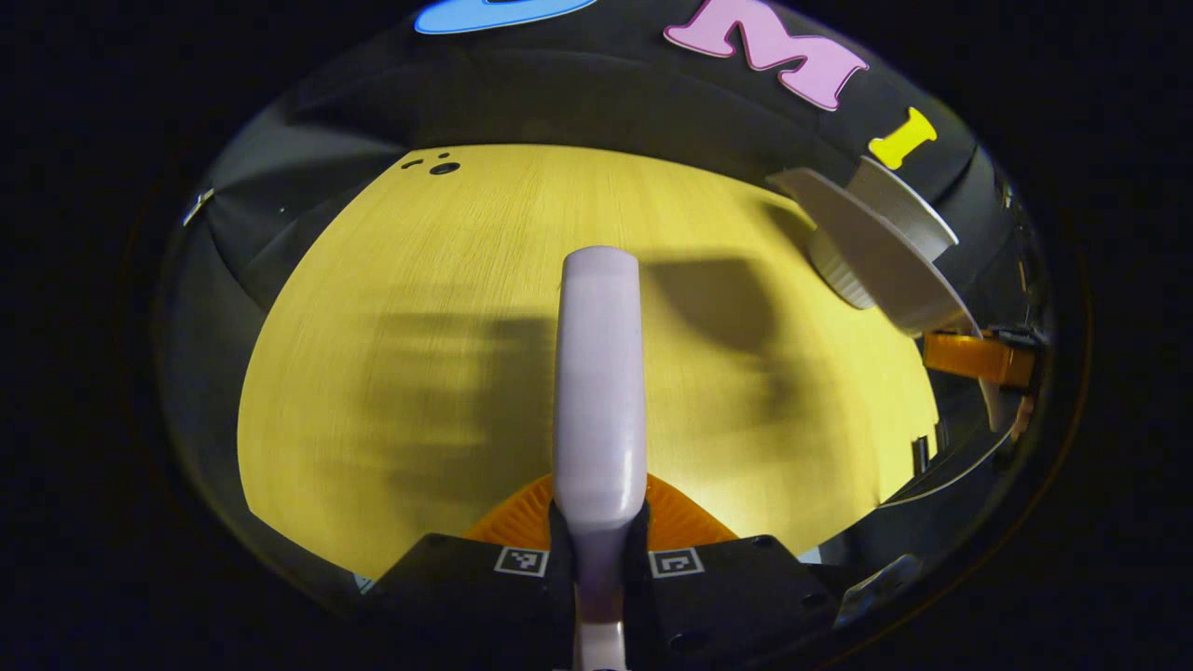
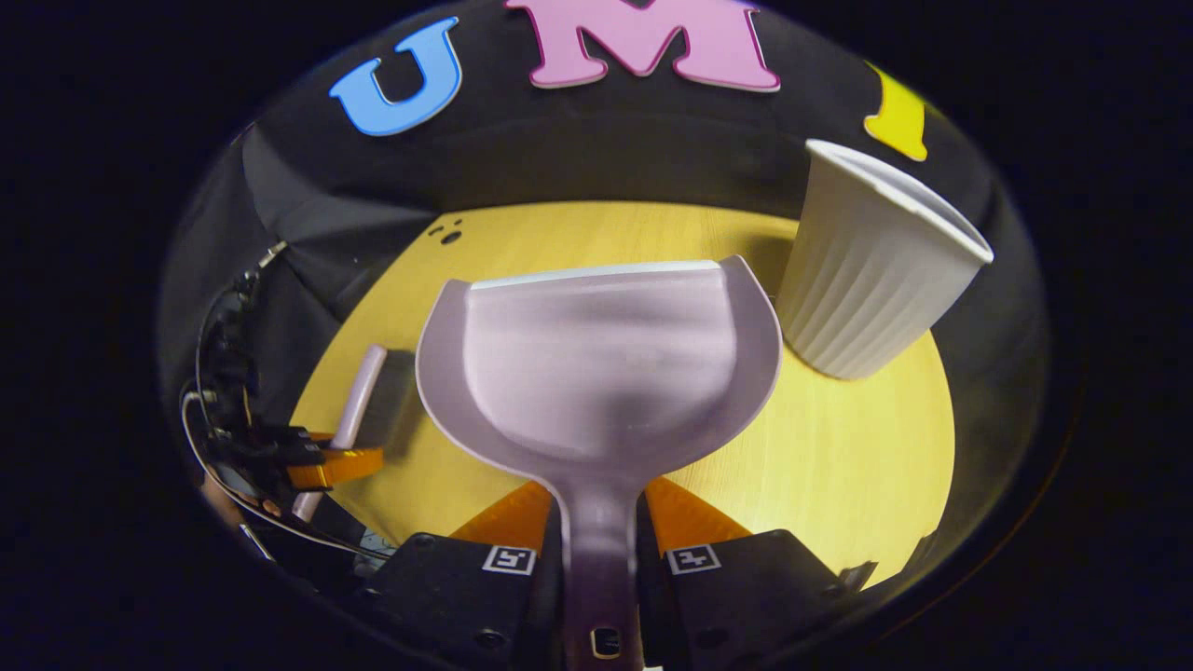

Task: Pick up the small broom and dustpan from the desktop, sweep the trash into the dustpan with the broom, and then empty the trash into the garbage bin.

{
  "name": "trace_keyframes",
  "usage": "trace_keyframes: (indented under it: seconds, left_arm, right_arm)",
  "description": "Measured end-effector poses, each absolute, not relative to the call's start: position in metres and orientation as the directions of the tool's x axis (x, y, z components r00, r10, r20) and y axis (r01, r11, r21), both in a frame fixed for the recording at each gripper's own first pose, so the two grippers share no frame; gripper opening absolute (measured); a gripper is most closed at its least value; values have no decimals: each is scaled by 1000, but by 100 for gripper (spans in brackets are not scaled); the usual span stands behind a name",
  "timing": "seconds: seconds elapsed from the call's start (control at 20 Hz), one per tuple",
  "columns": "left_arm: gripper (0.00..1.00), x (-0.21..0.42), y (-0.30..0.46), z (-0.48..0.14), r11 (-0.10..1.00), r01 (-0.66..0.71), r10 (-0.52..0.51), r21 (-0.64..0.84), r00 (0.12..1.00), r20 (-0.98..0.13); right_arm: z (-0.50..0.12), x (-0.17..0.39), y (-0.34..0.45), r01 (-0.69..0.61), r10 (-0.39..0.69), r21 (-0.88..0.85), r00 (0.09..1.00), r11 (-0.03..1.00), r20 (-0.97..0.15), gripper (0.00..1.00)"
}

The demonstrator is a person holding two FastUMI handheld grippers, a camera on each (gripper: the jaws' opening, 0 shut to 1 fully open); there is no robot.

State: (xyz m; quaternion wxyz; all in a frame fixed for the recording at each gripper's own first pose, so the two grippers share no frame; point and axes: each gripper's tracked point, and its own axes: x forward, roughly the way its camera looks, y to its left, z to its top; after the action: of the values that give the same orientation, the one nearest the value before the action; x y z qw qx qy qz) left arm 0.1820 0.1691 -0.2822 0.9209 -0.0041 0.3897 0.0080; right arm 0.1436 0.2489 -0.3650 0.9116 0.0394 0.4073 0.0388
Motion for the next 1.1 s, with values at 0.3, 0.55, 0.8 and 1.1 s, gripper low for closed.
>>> trace_keyframes:
  seconds: [0.3, 0.55, 0.8, 1.1]
  left_arm:
    - [25, 202, 167, -299, 994, -57, 110, 95, 643, -758]
    - [30, 210, 158, -304, 981, -53, 178, 184, 610, -772]
    - [33, 210, 158, -309, 981, -76, 191, 181, 582, -791]
    - [86, 203, 157, -302, 987, -83, 161, 139, 608, -777]
  right_arm:
    - [-429, 154, 229, -10, 56, 62, 576, 998, -815, 36]
    - [-451, 160, 229, 22, 56, 80, 537, 997, -842, 36]
    - [-455, 152, 230, 5, 78, 93, 499, 996, -863, 38]
    - [-452, 155, 234, -13, 119, 131, 509, 991, -853, 87]
